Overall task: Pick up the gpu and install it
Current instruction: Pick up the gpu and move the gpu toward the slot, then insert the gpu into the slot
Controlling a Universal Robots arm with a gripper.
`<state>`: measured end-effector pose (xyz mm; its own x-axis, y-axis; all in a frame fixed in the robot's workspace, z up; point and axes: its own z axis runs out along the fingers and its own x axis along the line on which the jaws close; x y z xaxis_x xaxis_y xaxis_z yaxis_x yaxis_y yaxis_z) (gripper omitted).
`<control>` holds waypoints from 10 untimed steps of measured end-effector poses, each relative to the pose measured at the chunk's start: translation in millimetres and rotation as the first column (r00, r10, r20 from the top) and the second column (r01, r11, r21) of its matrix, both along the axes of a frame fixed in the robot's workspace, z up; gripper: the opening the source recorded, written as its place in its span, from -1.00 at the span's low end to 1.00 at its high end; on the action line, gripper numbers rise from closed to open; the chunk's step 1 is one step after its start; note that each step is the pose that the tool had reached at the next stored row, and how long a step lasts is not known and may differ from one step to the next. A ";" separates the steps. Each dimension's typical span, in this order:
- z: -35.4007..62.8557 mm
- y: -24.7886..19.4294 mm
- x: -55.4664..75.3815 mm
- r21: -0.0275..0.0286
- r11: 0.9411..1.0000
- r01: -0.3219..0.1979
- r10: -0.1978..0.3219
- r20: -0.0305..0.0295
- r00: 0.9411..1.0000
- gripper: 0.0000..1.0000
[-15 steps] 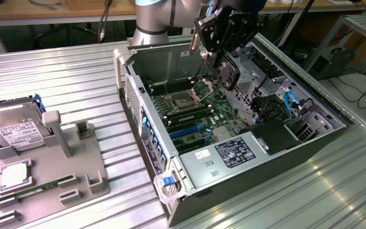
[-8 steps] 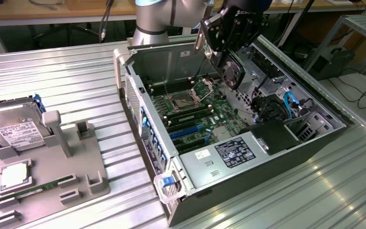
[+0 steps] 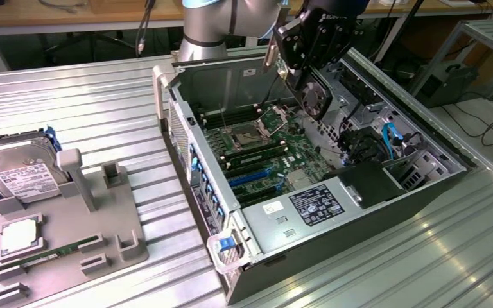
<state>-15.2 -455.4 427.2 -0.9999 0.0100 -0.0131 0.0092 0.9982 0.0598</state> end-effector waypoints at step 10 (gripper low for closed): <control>0.0 0.0 -0.1 0.000 1.000 -0.008 0.008 0.000 1.000 -0.44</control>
